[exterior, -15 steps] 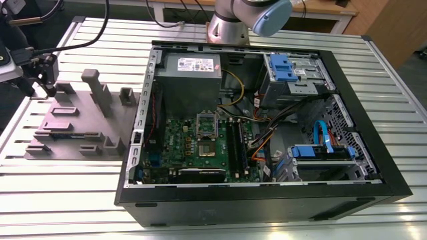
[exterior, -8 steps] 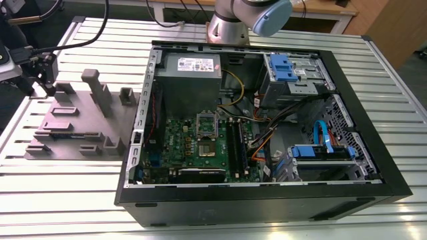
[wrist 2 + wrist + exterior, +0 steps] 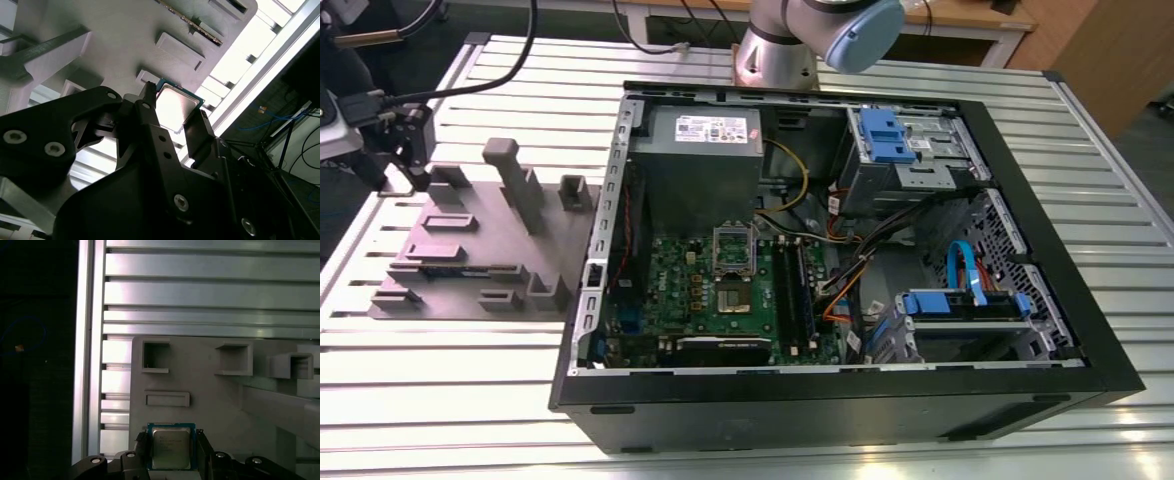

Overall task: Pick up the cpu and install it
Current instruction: 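Pick up the cpu and move it towards the insertion slot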

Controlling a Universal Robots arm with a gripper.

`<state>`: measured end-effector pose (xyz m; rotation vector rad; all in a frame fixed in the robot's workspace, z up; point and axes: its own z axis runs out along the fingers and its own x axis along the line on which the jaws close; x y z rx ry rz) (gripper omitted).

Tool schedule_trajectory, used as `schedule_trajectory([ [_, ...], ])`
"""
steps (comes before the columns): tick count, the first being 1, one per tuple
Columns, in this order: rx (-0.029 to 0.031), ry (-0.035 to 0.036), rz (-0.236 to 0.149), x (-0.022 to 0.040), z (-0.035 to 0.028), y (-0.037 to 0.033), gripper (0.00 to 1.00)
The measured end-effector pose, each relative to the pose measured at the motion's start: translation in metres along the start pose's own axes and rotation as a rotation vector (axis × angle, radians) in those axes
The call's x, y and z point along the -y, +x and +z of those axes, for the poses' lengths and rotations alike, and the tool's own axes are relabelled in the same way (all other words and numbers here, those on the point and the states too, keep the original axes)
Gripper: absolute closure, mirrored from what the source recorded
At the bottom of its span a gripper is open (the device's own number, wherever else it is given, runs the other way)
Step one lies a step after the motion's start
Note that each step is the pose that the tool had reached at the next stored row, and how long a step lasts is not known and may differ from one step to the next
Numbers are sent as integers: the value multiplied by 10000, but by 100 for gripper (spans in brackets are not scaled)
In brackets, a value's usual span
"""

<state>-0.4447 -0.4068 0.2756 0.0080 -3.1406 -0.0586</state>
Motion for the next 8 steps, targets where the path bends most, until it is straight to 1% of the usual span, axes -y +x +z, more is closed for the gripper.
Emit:
schedule_trajectory([
  [7, 0, 0, 0, 0, -12, 0, 53],
  [8, 0, 0, 0, -1, -37, 0, 53],
])
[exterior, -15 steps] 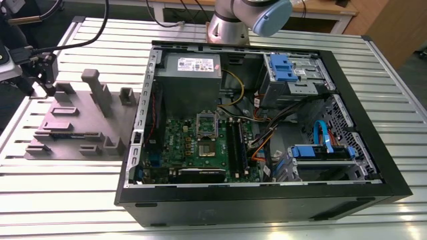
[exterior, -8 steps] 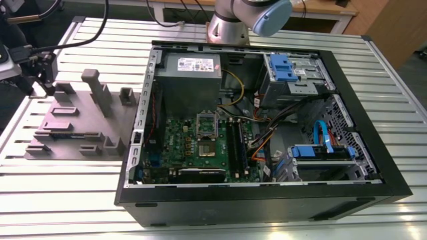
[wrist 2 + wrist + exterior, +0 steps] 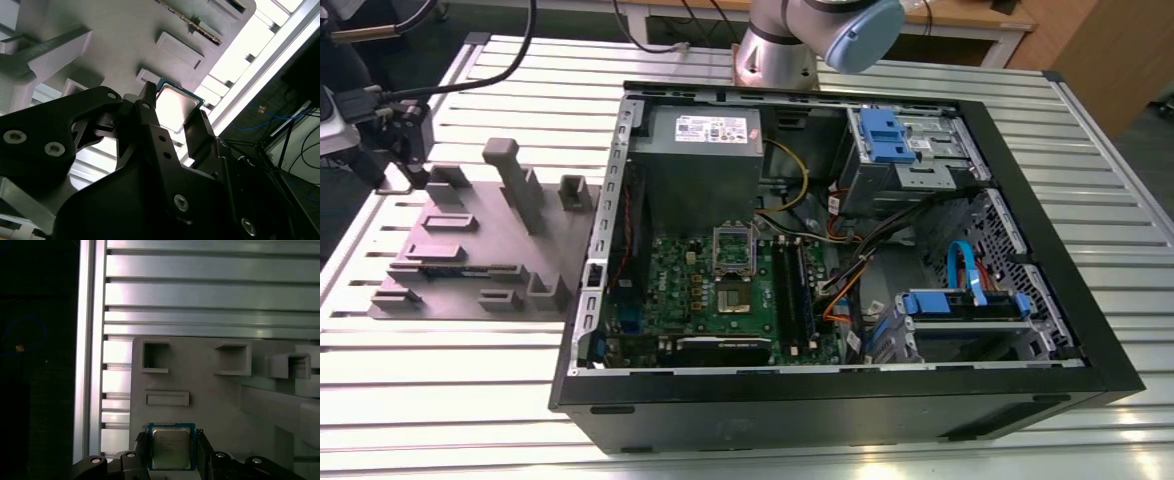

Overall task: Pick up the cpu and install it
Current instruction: 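Pick up the cpu and move it towards the insertion slot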

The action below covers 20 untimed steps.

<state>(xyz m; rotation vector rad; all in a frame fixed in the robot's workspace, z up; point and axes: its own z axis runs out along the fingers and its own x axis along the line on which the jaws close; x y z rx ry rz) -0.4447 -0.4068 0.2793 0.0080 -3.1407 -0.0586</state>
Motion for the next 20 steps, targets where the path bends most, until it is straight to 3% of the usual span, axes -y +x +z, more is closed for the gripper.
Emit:
schedule_trajectory([
  [7, 0, 0, 0, -2, -46, 0, 53],
  [20, -1, 0, -1, -3, -71, 0, 53],
])
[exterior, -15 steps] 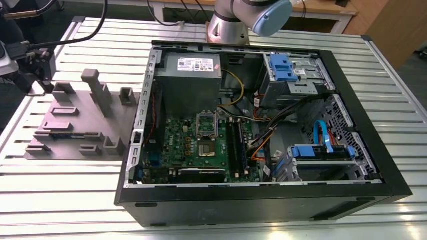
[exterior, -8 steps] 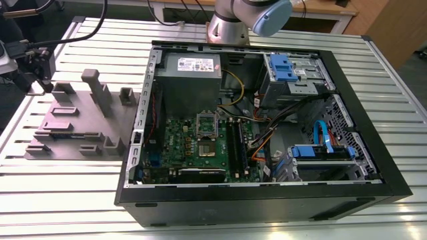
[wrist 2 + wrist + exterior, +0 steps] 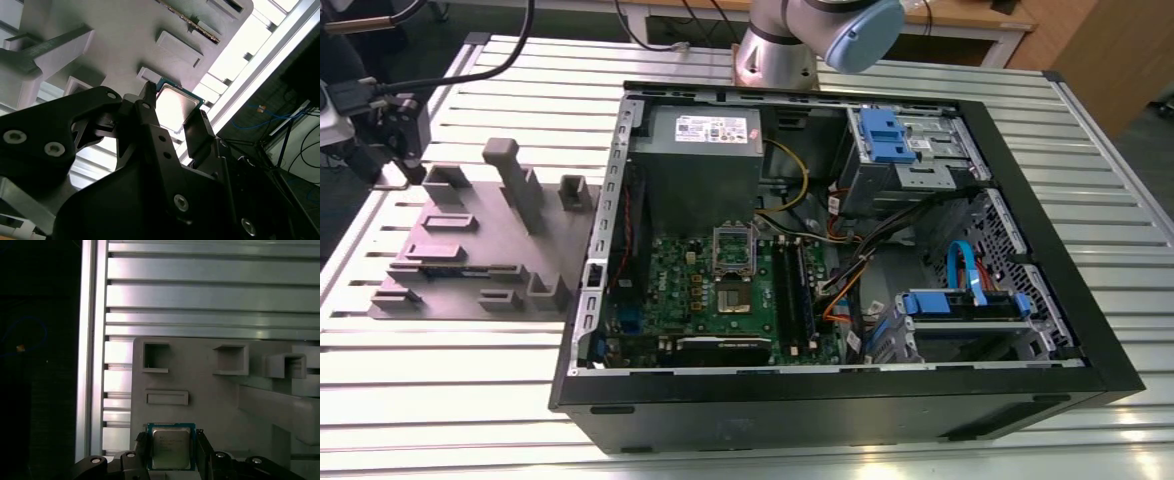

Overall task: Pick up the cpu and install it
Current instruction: 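Pick up the cpu and move it towards the insertion slot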

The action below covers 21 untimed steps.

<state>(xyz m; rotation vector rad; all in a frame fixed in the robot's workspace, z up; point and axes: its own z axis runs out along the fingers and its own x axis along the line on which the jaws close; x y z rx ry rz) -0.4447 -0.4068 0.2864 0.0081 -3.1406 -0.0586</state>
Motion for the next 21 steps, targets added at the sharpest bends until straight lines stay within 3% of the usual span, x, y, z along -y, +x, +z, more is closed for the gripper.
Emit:
schedule_trajectory([
  [21, 1, 0, 0, -2, -58, 0, 53],
])
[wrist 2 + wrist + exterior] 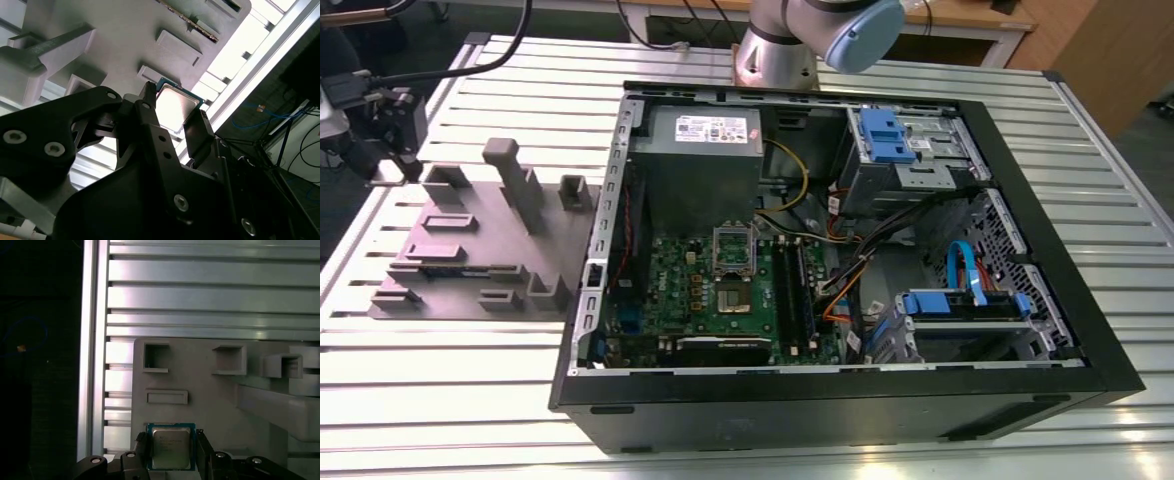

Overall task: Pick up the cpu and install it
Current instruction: 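Pick up the cpu and move it towards the insertion slot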

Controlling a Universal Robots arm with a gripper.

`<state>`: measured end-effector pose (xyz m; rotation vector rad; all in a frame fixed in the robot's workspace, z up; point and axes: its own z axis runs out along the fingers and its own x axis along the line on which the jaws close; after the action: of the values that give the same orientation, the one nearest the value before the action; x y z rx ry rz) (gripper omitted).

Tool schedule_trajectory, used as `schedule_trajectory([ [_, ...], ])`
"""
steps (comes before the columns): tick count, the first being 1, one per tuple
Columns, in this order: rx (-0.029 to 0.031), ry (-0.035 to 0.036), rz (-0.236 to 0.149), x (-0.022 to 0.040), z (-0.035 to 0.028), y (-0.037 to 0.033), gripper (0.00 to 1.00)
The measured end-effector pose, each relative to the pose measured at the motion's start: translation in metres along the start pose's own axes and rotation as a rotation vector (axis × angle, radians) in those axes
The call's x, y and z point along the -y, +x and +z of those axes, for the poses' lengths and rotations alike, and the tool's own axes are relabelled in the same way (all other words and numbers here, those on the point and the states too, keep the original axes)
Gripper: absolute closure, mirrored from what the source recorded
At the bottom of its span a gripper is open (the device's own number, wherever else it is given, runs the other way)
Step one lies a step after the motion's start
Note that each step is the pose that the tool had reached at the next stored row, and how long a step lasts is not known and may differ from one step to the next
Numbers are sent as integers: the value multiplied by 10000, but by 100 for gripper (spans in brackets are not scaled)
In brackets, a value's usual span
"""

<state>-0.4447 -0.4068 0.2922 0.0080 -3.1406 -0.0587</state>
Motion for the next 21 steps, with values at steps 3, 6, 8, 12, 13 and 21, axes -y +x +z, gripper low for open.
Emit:
schedule_trajectory([
  [3, 0, 0, 0, 0, -6, 0, 53],
  [6, 0, 0, 0, -1, -13, 0, 53],
  [8, 0, 0, 0, -1, -17, 0, 53],
  [12, 0, 0, 0, -1, -29, 0, 53],
  [13, 1, -1, 0, -1, -29, 0, 53],
  [21, -1, 0, 0, -2, -46, 0, 53],
])
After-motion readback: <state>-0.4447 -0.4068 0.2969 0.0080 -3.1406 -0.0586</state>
